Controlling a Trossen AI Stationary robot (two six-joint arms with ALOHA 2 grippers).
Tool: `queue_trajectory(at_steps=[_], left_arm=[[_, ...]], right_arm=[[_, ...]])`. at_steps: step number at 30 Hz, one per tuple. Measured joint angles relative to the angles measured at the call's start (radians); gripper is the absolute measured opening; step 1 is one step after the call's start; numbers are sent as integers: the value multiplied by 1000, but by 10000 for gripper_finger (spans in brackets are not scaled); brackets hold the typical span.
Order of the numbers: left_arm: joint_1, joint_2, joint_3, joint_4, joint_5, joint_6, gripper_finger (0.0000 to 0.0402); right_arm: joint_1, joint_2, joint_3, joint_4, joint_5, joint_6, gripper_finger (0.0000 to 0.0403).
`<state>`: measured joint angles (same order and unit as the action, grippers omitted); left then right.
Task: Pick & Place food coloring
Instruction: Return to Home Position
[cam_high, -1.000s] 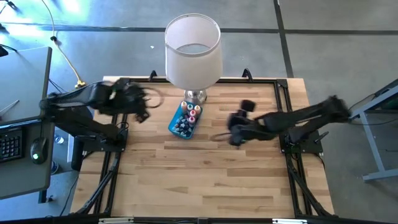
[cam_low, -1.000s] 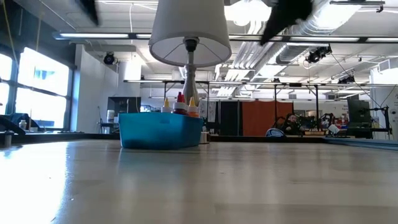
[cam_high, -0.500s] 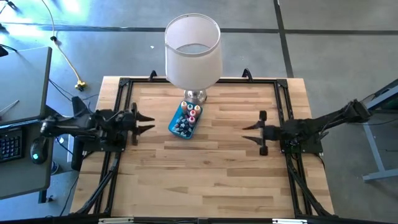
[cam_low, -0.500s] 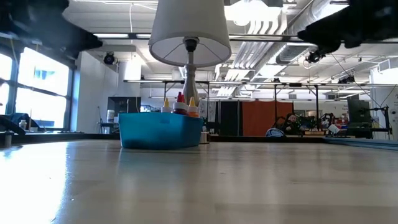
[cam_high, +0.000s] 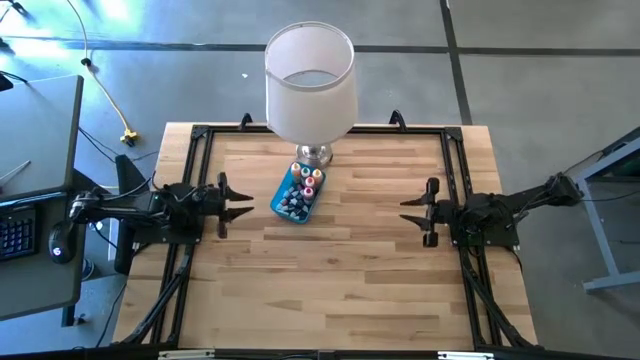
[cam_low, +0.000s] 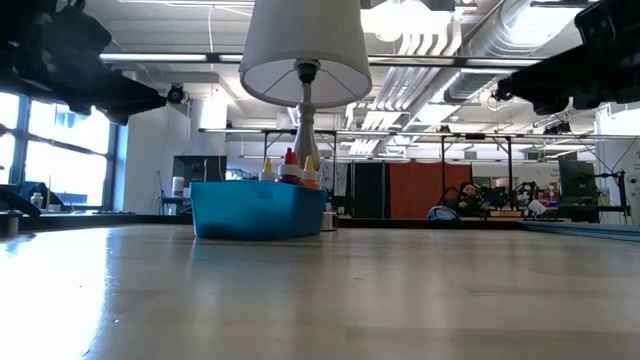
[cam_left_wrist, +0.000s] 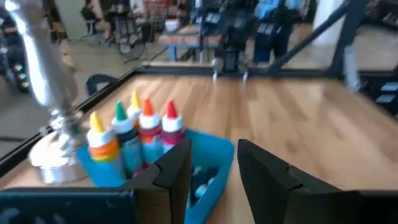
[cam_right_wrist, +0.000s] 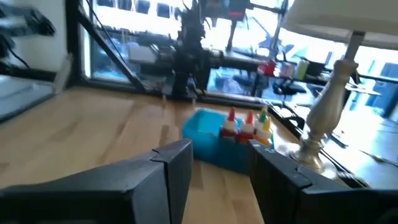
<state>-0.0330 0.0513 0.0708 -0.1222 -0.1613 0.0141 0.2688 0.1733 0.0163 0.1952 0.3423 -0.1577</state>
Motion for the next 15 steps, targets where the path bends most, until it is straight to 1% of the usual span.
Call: queue_trajectory(at_steps=[3,8,11,15], left_arm=[[0,8,-23,70,44,-11,128],[0,6,-56,163,56,50,128],[0,7,-57,154,82,80,128],[0,7,-58,144,92,57,128]], right_arm=[[0,4,-1,-26,29,0,144],[0,4,0,-34,32,0,144],[0,3,0,-35,29,0,144],[0,4,0,-34,29,0,144]])
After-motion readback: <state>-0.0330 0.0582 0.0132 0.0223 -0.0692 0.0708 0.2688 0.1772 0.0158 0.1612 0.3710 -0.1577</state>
